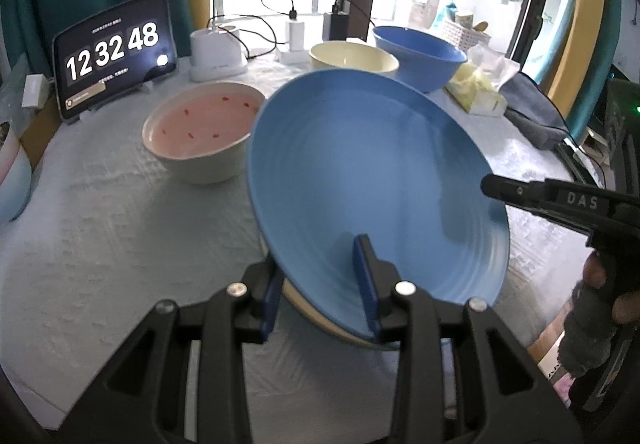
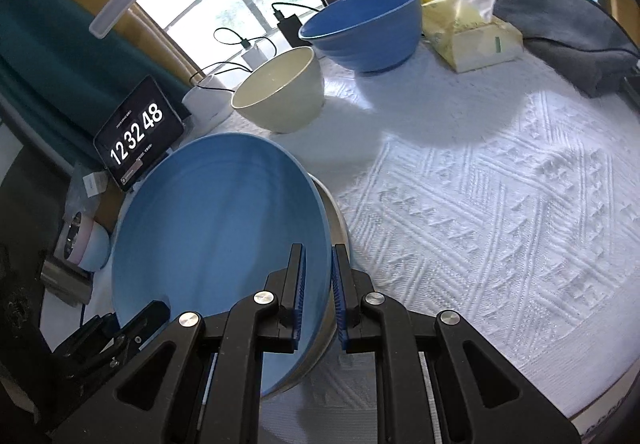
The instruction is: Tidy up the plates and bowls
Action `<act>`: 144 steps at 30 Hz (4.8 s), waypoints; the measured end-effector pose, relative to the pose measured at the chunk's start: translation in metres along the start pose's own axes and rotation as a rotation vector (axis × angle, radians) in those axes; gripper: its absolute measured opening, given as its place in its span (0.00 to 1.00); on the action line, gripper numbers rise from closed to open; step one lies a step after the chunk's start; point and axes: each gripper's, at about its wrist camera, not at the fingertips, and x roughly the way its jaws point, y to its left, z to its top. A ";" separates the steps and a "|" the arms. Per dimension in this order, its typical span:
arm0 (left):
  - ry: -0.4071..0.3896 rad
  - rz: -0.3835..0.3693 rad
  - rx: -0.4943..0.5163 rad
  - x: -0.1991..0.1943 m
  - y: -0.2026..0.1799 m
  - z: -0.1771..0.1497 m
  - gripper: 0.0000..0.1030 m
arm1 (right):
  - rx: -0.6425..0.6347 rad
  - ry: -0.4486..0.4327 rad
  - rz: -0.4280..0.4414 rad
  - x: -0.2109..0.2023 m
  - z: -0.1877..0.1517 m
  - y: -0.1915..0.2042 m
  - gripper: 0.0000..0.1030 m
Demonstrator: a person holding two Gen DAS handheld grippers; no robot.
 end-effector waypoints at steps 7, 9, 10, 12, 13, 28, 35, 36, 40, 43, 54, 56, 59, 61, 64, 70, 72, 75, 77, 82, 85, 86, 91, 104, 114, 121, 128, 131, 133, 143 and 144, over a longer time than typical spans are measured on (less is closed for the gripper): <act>0.035 0.005 -0.004 0.008 -0.001 0.002 0.38 | -0.001 0.005 0.008 0.000 0.002 -0.001 0.14; 0.048 0.003 -0.005 0.010 -0.001 0.001 0.39 | -0.006 0.009 0.006 -0.003 0.002 -0.002 0.14; 0.058 0.000 -0.002 0.011 -0.001 0.001 0.40 | -0.007 0.009 0.005 -0.003 0.002 -0.002 0.14; 0.082 0.021 0.018 0.015 -0.003 -0.001 0.41 | -0.013 0.002 -0.008 -0.005 0.002 -0.001 0.14; 0.083 0.039 0.029 0.016 -0.004 -0.002 0.44 | -0.014 -0.003 -0.016 -0.005 0.002 -0.001 0.14; 0.065 0.054 0.033 0.006 0.011 -0.002 0.49 | 0.007 0.008 -0.043 0.002 0.005 -0.004 0.14; 0.080 0.083 -0.015 0.016 0.025 0.002 0.50 | 0.018 0.035 -0.041 0.007 0.005 -0.006 0.25; 0.080 0.079 -0.016 0.017 0.024 0.002 0.50 | 0.021 0.036 -0.040 0.007 0.005 -0.006 0.27; 0.074 0.062 -0.012 0.022 0.019 0.005 0.50 | 0.027 0.044 -0.043 0.009 0.006 -0.009 0.32; 0.075 0.062 -0.004 0.026 0.015 0.008 0.50 | 0.030 0.049 -0.045 0.011 0.006 -0.011 0.33; 0.109 0.054 -0.028 0.044 0.019 0.011 0.50 | 0.020 0.109 -0.038 0.031 0.006 -0.009 0.33; 0.099 0.047 -0.015 0.046 0.017 0.011 0.50 | 0.019 0.116 -0.026 0.034 0.004 -0.008 0.33; 0.095 0.042 -0.002 0.047 0.014 0.013 0.50 | 0.010 0.117 -0.018 0.036 0.003 -0.003 0.33; 0.101 0.012 -0.020 0.048 0.015 0.013 0.50 | 0.005 0.114 -0.021 0.037 0.003 -0.001 0.34; 0.093 0.006 -0.021 0.048 0.014 0.012 0.50 | -0.013 0.109 -0.030 0.036 0.002 0.002 0.37; 0.081 -0.009 -0.020 0.046 0.016 0.010 0.49 | -0.018 0.106 -0.042 0.036 0.001 0.003 0.36; 0.082 -0.009 -0.019 0.045 0.016 0.009 0.48 | -0.017 0.108 -0.046 0.037 0.002 0.004 0.36; 0.087 -0.014 -0.021 0.043 0.018 0.007 0.48 | -0.019 0.110 -0.053 0.036 0.001 0.006 0.36; 0.090 -0.017 -0.023 0.041 0.020 0.006 0.48 | -0.026 0.111 -0.058 0.036 0.000 0.009 0.36; 0.095 -0.027 -0.039 0.036 0.026 0.001 0.48 | -0.042 0.116 -0.067 0.034 -0.002 0.015 0.36; 0.096 -0.030 -0.048 0.033 0.031 -0.003 0.48 | -0.053 0.120 -0.073 0.034 -0.003 0.019 0.36; 0.096 -0.031 -0.053 0.031 0.033 -0.004 0.48 | -0.057 0.123 -0.074 0.034 -0.004 0.021 0.36; 0.096 -0.031 -0.075 0.023 0.045 -0.012 0.48 | -0.090 0.134 -0.077 0.035 -0.009 0.035 0.36; 0.076 0.022 -0.142 -0.002 0.090 -0.031 0.48 | -0.154 0.197 -0.048 0.054 -0.028 0.077 0.37; 0.056 0.061 -0.206 -0.009 0.132 -0.034 0.48 | -0.204 0.248 -0.017 0.079 -0.033 0.116 0.38; 0.048 0.088 -0.238 -0.006 0.157 -0.027 0.48 | -0.233 0.257 -0.003 0.097 -0.028 0.139 0.38; 0.030 0.134 -0.253 0.002 0.183 -0.014 0.48 | -0.262 0.248 0.021 0.116 -0.024 0.164 0.38; 0.027 0.147 -0.262 0.007 0.195 -0.009 0.48 | -0.277 0.247 0.028 0.125 -0.022 0.175 0.38; 0.023 0.155 -0.265 0.009 0.202 -0.006 0.48 | -0.279 0.247 0.035 0.132 -0.020 0.181 0.38; 0.017 0.161 -0.281 0.012 0.219 -0.001 0.48 | -0.269 0.250 0.054 0.149 -0.017 0.196 0.38; 0.017 0.159 -0.281 0.012 0.219 -0.001 0.48 | -0.264 0.252 0.057 0.149 -0.017 0.195 0.38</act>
